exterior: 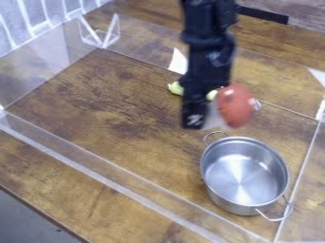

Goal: Remove the mushroom from the silver pot and put it on the table

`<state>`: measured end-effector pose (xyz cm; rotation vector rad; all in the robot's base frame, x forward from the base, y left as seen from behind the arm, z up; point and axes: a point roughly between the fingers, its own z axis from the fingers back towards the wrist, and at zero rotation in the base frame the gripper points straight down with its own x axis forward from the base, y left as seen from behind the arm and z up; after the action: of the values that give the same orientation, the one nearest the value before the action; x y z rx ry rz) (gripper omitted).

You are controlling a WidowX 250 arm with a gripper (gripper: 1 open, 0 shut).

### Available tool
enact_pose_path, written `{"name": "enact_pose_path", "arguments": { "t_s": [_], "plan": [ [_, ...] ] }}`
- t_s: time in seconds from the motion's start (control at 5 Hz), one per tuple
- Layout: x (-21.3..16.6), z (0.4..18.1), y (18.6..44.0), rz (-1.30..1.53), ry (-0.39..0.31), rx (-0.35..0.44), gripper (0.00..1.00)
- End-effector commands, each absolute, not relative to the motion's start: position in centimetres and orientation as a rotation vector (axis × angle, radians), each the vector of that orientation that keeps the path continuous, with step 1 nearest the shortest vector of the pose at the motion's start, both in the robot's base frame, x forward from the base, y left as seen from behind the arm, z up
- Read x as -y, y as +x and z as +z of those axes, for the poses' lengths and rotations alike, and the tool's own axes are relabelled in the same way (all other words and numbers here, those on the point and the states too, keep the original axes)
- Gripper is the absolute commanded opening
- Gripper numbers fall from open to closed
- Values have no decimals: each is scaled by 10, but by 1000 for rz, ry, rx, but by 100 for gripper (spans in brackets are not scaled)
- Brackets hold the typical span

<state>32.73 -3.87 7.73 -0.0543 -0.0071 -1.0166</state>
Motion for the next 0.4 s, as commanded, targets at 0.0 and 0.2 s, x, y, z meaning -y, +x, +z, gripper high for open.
{"name": "enact_pose_path", "arguments": {
  "t_s": [0.0,0.2],
  "plan": [
    [3,80,308,-980,-24,73,0],
    [-14,75,299,-977,-29,76,0]
  ]
}}
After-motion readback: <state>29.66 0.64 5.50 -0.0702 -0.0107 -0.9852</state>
